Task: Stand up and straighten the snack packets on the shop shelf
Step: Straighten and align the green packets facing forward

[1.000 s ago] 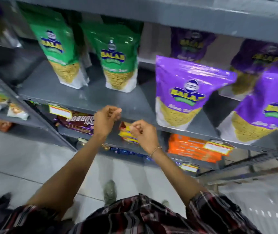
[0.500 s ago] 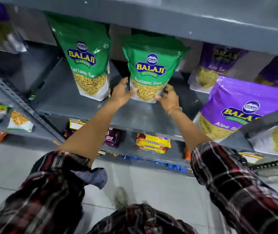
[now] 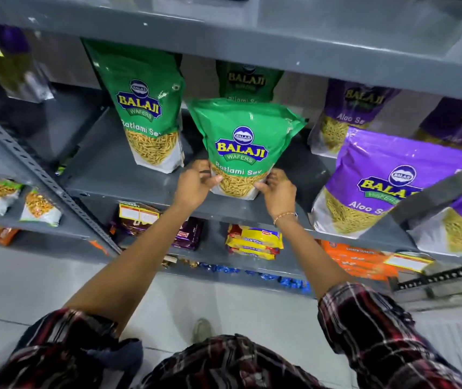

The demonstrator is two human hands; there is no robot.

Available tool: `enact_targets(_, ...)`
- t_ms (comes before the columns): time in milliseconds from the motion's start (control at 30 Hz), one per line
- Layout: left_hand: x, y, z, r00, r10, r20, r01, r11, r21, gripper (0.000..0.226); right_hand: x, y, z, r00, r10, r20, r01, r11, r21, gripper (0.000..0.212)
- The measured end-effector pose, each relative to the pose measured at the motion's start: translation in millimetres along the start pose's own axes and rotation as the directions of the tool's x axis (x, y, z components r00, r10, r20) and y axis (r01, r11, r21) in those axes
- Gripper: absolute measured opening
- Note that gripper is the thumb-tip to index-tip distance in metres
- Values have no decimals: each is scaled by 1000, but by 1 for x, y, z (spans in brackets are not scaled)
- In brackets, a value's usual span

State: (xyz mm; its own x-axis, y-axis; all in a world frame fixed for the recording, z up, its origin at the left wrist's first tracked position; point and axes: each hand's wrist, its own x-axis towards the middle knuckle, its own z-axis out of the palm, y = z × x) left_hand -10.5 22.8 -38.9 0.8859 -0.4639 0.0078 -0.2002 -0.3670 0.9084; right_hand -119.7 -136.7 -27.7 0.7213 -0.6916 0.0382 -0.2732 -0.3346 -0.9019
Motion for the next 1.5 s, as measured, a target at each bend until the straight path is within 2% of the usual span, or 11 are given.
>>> enact_targets(433, -55, 6, 2, 998, -12, -62, 10, 1000, -23, 41, -47, 4, -16, 996, -87, -4, 86, 993, -81, 27)
enact_targets(633, -56, 1, -6, 1000, 15, -1, -16, 998, -53, 47, -53, 8, -6, 998, -65, 8, 66, 997, -45, 36)
enact_targets(700, -55, -3, -17, 998, 33, 46, -31, 998, -49, 51, -68, 10, 1, 995, -73, -75, 72, 997, -18, 41)
enact_targets(800, -49, -21, -50, 997, 75, -15, -74, 997, 31, 45, -109, 12, 30, 954, -190, -233, 181, 982, -63, 18)
enact_targets(900, -29, -43, -104, 968, -6, -251, -16, 996, -87, 44, -132, -12, 75, 934, -357, 11, 357, 932, -63, 12)
enact_targets(967, -6, -56, -141, 946, -27, -323, 5, 998, -70, 57, -120, -40, 106, 911, -364, 193, 381, 922, -61, 13)
enact_targets(1100, 42, -67, -189, 988, -71, -134, 81, 994, 72, 100, -61, -95, 162, 931, -233, 282, 255, 966, -47, 51)
enact_targets(1200, 63, -65, -196, 996, -89, 28, 86, 993, 79, 99, -23, -118, 185, 971, -125, 205, 141, 988, -66, 83)
enact_targets(1267, 69, -63, -193, 996, -45, 73, 45, 999, 5, 83, -8, -121, 192, 983, -94, 155, 107, 991, -78, 77)
enact_targets(1367, 68, -61, -187, 1000, -21, -23, 20, 999, -33, 63, -2, -117, 194, 995, -71, 74, 77, 994, -82, 56)
enact_targets(1500, 52, -72, -191, 993, -12, -120, 10, 1000, -12, 63, -9, -111, 195, 996, -69, 64, 72, 996, -57, 49)
